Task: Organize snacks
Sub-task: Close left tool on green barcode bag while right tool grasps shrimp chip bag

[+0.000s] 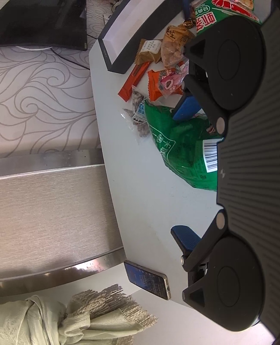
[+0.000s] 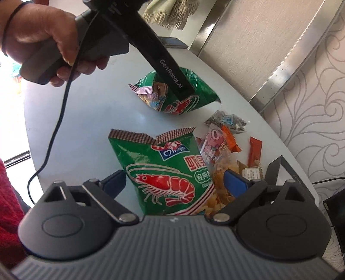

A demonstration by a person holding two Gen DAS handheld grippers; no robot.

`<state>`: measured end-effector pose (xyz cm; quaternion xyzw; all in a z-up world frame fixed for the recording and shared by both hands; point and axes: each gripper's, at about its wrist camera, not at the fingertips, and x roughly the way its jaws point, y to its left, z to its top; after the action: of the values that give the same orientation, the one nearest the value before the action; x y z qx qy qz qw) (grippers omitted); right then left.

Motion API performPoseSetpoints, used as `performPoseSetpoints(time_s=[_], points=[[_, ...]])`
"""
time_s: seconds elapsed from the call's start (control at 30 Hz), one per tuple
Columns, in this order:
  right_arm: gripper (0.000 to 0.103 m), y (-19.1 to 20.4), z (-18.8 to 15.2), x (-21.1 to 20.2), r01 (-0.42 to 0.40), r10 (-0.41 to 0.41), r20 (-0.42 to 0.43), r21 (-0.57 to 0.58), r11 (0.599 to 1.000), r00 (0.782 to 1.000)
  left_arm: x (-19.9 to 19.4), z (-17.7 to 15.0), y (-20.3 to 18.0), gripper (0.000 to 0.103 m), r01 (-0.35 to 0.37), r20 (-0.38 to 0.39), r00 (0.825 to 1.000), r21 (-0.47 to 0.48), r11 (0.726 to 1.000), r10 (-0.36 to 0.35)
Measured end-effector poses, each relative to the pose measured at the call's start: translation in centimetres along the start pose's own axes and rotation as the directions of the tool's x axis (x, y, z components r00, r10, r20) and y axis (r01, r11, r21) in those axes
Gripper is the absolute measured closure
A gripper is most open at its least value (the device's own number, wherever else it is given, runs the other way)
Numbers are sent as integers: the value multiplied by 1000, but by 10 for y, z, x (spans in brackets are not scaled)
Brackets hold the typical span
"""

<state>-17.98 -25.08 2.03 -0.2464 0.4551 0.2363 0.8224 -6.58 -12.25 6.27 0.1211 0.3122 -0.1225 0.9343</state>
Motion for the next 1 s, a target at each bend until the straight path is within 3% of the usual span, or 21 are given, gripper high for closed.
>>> performPoseSetpoints(time_s=[0.17, 0.3, 0.9, 1.0], points=[[24, -1, 5, -2, -78, 79, 2, 162, 984, 997, 8, 0, -6, 0, 40, -17, 999, 17, 999, -40], [24, 0, 2, -2, -73, 74, 6, 255, 964, 997, 19, -5, -15, 0, 50, -62, 997, 32, 998, -48], [22, -9, 1, 0, -53, 63, -11, 407, 912, 998, 30, -15, -14, 0, 109, -98, 989, -12, 994, -110], [28, -10, 0, -1, -51, 60, -9, 418, 907, 998, 27, -16, -15, 1, 120, -76, 990, 6, 993, -120]])
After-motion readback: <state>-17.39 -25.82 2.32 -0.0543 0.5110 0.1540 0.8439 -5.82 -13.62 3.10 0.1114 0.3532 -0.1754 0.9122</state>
